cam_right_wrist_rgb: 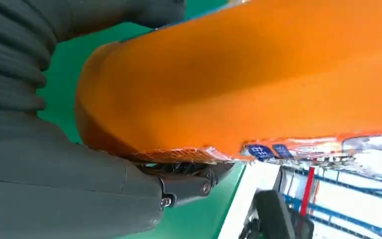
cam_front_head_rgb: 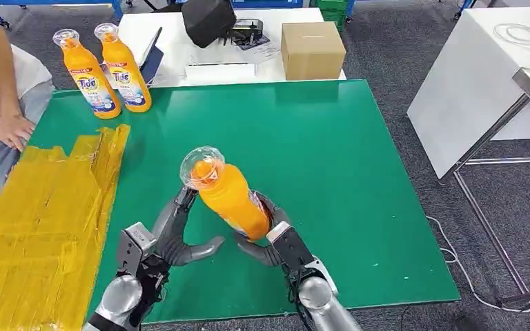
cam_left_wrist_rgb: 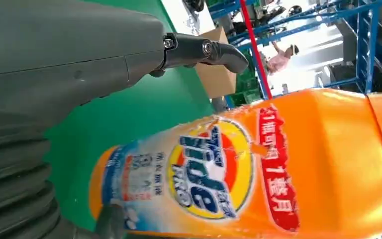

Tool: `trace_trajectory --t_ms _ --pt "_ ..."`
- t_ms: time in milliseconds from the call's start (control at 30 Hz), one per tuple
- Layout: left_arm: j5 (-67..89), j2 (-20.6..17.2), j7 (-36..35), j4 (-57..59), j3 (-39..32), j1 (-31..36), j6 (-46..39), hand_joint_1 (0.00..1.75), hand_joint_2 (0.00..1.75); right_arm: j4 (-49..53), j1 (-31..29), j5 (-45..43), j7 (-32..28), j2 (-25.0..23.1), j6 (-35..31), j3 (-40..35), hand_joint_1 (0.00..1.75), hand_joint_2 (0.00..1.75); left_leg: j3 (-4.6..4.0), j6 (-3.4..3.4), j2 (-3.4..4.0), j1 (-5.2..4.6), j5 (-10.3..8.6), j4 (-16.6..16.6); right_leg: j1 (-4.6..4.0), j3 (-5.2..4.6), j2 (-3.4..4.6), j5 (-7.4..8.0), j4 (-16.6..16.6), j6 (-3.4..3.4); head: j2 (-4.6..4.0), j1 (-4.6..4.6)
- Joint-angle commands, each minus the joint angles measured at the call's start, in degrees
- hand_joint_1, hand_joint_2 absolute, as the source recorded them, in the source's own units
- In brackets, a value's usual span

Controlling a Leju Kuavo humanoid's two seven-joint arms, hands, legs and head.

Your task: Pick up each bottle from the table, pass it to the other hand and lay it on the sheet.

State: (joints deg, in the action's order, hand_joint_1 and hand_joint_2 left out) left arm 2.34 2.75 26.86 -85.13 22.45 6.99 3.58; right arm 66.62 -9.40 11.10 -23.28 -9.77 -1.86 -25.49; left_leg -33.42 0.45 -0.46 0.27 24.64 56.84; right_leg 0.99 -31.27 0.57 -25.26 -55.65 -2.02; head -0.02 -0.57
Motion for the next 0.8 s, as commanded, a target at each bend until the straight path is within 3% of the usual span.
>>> trace_trajectory --t_ms 33,800 --pt "-1.06 -0.71 0.39 4.54 1.98 3.62 -0.05 0.0 1.75 -8.54 -4.7 -0.4 -0.06 -1.15 0.43 -6.28 1.75 1.75 0.21 -0.06 0.06 0.1 0.06 -0.03 -0.13 0.24 -0.03 -0.02 0.09 0.13 0.0 0.0" --pt "-4.24 -0.05 1.44 4.36 0.97 3.78 -0.89 0.0 1.75 -11.35 -5.9 -1.87 -0.34 -0.73 -0.02 -9.76 1.75 1.75 0.11 -0.02 0.01 0.05 0.05 -0.02 -0.08 0.13 -0.05 -0.04 0.06 0.07 0.0 -0.02"
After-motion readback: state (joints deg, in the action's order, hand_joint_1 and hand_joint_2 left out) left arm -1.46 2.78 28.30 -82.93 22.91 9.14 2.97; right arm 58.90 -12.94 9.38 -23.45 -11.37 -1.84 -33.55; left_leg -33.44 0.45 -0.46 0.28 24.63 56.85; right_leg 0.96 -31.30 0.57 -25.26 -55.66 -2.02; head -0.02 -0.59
